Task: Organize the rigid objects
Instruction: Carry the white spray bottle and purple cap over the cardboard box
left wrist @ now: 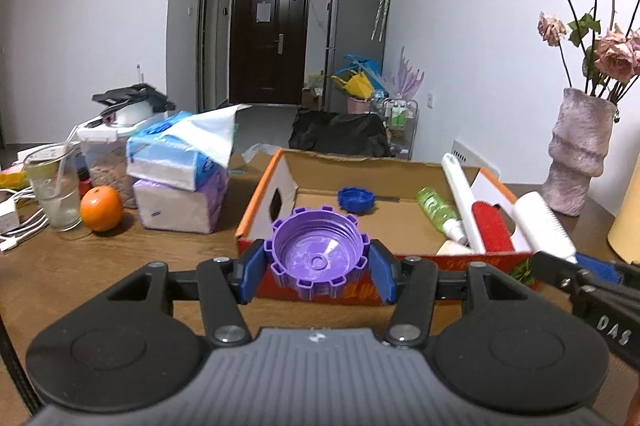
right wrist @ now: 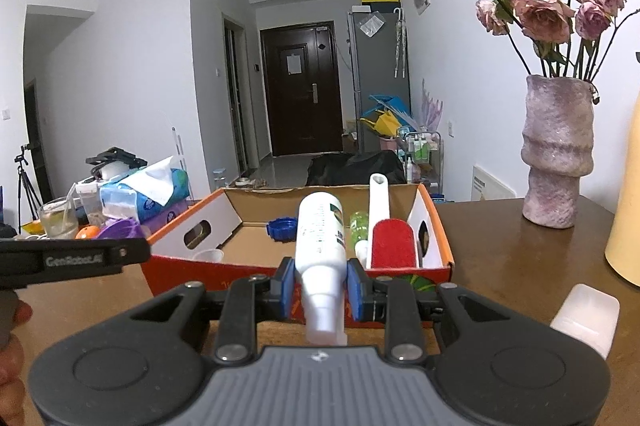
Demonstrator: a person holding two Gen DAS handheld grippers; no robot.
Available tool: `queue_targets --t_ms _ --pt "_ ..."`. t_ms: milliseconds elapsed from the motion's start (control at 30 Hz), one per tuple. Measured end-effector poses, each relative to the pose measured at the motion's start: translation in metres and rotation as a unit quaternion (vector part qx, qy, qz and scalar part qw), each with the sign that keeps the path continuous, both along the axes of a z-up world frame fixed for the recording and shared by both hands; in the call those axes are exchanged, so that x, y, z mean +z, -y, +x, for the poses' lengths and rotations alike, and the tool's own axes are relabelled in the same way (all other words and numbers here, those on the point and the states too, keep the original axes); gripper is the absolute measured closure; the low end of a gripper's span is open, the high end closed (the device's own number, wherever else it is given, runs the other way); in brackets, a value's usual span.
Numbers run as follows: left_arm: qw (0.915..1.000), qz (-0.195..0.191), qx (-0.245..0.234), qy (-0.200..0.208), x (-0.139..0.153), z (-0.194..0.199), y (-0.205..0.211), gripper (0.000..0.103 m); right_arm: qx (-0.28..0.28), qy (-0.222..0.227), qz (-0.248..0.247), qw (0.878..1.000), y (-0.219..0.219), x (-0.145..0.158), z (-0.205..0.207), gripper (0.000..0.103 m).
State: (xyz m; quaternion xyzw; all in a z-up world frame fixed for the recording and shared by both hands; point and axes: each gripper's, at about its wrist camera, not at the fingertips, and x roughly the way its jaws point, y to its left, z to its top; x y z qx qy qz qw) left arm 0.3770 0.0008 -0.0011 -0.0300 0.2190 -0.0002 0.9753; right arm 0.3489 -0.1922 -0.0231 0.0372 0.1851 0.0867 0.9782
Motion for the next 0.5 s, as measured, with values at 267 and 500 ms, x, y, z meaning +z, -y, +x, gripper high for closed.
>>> queue_targets --t_ms 267,500 --pt "0.9999 -0.007 -0.003 0.009 0.005 0.020 0.013 0.048 0.002 0.004 0.007 1.000 -0.003 0.004 0.019 0.077" --pt "0.9997 -0.015 -0.003 0.019 0.010 0.038 0.018 0.048 0.003 0.008 0.011 1.000 -0.005 0.006 0.038 0.077"
